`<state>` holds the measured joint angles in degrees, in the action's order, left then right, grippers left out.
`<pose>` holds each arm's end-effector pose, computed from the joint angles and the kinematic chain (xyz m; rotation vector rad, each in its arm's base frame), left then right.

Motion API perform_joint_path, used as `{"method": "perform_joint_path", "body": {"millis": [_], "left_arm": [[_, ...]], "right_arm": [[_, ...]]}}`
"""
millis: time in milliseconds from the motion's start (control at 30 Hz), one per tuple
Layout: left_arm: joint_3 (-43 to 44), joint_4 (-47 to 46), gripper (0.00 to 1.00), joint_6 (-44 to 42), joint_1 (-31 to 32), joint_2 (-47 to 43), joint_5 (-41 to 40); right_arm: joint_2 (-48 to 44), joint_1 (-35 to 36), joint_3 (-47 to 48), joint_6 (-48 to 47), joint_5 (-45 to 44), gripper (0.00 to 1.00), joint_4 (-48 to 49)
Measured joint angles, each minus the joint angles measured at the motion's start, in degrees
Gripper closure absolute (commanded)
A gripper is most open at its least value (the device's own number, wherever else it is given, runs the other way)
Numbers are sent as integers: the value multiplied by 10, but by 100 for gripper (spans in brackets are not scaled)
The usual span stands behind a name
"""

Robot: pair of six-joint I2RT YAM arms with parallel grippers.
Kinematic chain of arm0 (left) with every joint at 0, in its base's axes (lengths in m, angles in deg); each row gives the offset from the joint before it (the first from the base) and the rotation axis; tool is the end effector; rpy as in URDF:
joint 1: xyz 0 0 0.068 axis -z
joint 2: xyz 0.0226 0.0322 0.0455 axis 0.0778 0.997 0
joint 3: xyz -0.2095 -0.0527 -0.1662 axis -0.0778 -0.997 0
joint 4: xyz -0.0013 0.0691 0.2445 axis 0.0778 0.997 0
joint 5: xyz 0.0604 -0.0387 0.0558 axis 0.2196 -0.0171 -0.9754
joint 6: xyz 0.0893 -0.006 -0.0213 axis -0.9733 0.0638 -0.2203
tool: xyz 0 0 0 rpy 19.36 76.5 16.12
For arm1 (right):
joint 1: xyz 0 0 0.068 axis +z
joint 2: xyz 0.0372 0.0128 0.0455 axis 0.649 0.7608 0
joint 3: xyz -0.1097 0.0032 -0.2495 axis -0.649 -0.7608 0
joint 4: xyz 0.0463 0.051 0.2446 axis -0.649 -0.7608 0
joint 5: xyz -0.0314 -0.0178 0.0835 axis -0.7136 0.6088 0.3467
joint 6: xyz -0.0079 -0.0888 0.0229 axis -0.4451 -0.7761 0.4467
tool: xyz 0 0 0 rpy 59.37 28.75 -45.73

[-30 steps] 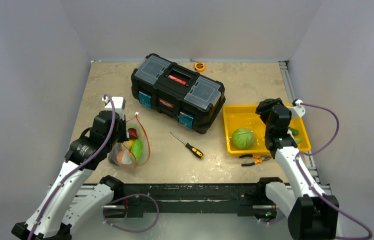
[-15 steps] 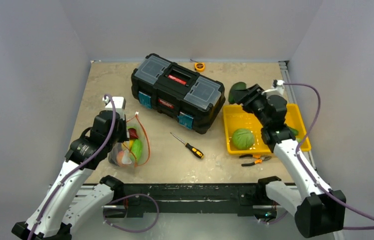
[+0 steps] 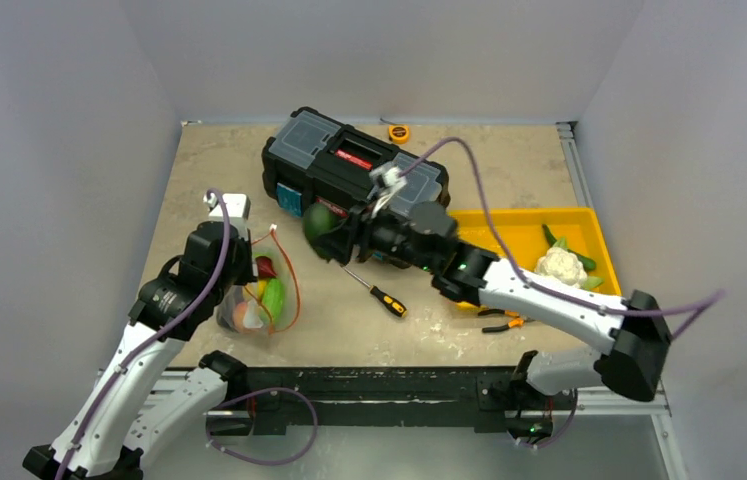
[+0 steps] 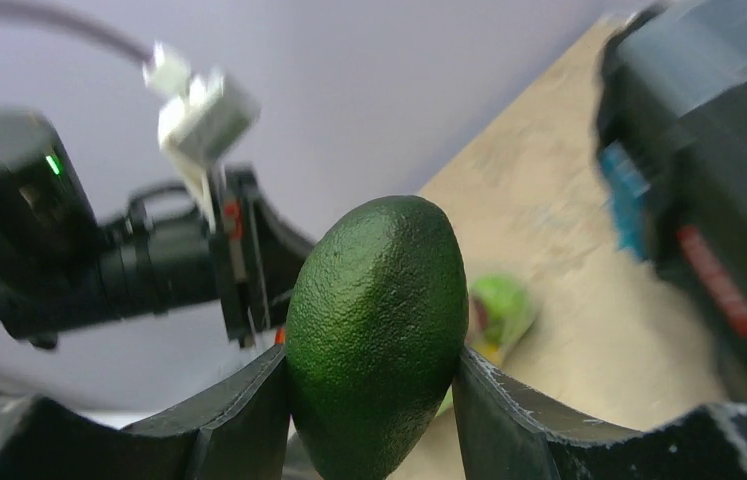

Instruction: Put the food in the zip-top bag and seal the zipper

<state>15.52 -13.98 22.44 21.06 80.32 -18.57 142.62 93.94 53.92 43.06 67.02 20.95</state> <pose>0.1559 -0.0443 0.3038 -0.0317 2.1927 -0.0472 0.1944 0.2758 0.3725 -0.3752 1.6389 1.2523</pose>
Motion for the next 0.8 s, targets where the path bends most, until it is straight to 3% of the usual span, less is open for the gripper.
{"method": "perform_joint_path", "body": {"millis": [133,267,500,600,800], "left_arm": [[0,0,100,0,0,-2,0],[0,0,100,0,0,-2,0],[0,0,100,0,0,-2,0],[0,0,100,0,0,-3,0],[0,0,100,0,0,-3,0]], "right_arm": [[107,78,49,-20,-2,93,-23],[188,113,107,-29,-19,92,-69],[229,144,137,-36,-67,85,-108],[229,150,143,-36,-92,77,-119],[229,149,151,-36,-108,49,-124]]}}
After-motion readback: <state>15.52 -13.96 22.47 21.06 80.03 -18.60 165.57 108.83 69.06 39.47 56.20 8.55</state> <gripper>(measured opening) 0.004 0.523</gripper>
